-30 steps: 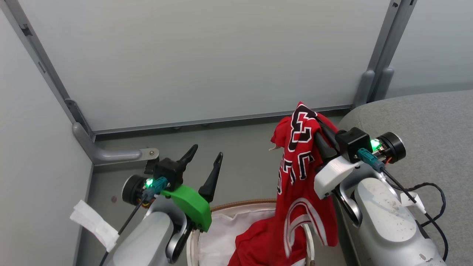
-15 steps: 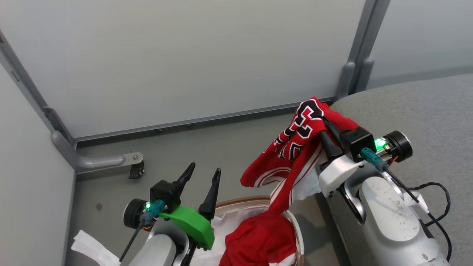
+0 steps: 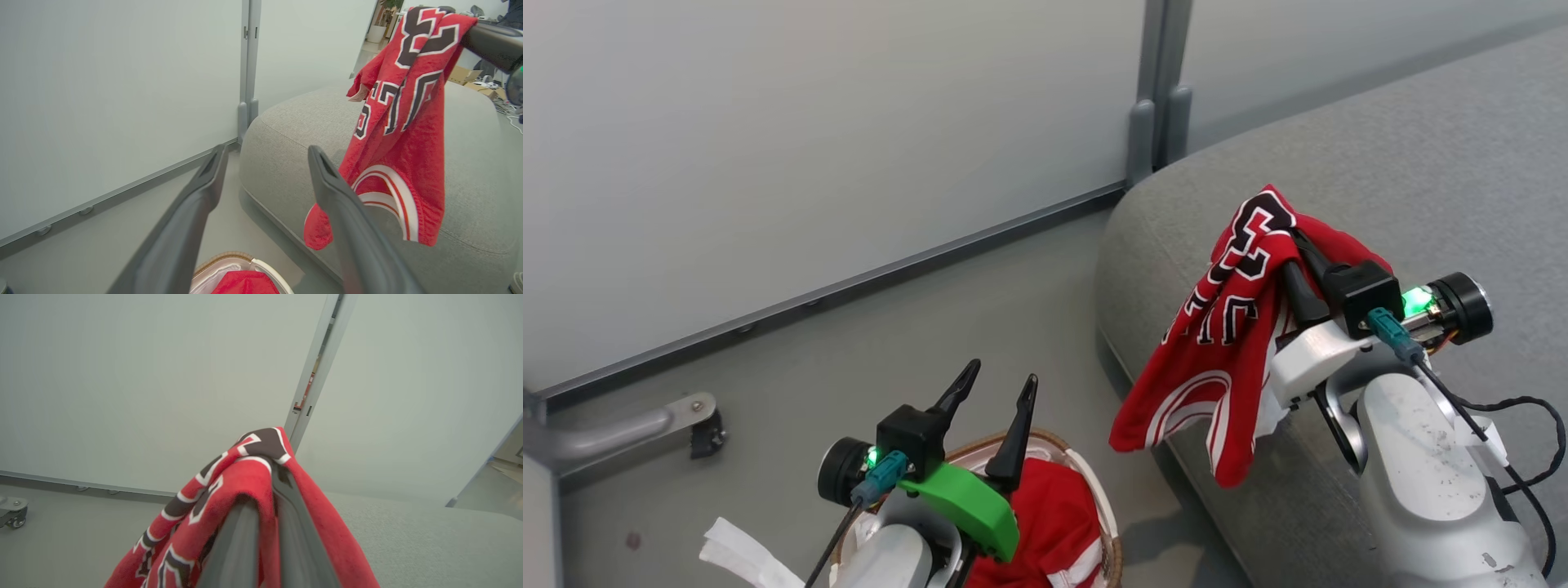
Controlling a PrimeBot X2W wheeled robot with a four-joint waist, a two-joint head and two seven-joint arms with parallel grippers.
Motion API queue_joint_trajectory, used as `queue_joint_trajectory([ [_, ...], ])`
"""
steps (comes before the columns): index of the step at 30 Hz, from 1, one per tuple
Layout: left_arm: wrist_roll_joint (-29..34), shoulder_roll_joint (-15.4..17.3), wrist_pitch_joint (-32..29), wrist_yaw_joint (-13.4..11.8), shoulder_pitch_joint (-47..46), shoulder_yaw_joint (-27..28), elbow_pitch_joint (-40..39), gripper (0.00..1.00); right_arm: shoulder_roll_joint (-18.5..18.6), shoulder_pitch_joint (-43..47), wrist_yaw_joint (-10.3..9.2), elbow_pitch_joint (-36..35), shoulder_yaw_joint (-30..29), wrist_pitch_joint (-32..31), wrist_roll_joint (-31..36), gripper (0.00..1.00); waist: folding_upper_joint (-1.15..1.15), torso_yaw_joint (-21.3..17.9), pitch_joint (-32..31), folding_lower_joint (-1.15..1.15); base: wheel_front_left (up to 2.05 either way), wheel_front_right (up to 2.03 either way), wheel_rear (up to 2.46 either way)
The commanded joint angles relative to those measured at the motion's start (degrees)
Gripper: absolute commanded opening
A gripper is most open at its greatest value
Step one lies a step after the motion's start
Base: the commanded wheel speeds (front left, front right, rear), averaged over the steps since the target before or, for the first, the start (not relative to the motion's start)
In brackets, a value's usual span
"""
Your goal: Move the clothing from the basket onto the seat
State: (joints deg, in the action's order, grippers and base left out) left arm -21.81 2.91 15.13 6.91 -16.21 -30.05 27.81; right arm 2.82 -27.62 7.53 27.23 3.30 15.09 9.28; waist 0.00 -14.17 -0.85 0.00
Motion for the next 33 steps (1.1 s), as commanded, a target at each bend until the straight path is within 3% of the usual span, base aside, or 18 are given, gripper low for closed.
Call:
queue_joint_trajectory([
  [1,-0.3,0.1,0.0,0.2,0.5,-0.3,-0.4,1.00,0.1,0.2,-0.08,-0.3,-0.6,0.1,0.4,0.00,0.00,-5.8,1.8,0.00,0.00,0.00,0.00],
  [8,-1.7,0.1,0.0,0.4,0.1,-3.2,-1.4,1.00,0.1,0.0,-0.08,0.0,-3.0,0.1,2.0,0.00,0.00,-7.8,3.1,0.00,0.00,0.00,0.00],
  [15,-0.2,0.1,0.0,0.5,-2.5,-5.3,-1.8,1.00,0.8,-5.9,-0.08,-0.2,-7.0,0.1,5.5,0.00,0.00,-4.3,7.7,0.00,0.00,0.00,0.00],
  [19,1.2,0.1,0.0,0.5,-4.9,-5.9,-1.8,1.00,3.7,-12.4,-0.09,0.0,-10.1,0.1,6.1,0.00,0.00,-0.6,12.7,0.00,0.00,0.00,0.00],
  [21,2.5,0.1,0.0,0.5,-7.0,-6.3,-1.9,1.00,7.1,-17.9,-0.08,1.2,-12.8,0.1,6.6,0.00,0.00,2.4,17.0,0.00,0.00,0.00,0.00],
  [27,4.0,1.2,0.0,0.6,-11.0,-6.9,-3.2,1.00,13.0,-28.3,-0.08,4.1,-17.5,0.1,8.8,0.00,0.00,6.7,25.0,0.00,0.00,0.00,0.00],
  [33,5.0,1.5,0.0,0.6,-14.5,-7.8,-5.6,1.00,15.6,-35.3,-0.08,7.9,-22.4,0.1,11.2,0.00,0.00,9.3,31.3,0.00,0.00,0.00,0.00],
])
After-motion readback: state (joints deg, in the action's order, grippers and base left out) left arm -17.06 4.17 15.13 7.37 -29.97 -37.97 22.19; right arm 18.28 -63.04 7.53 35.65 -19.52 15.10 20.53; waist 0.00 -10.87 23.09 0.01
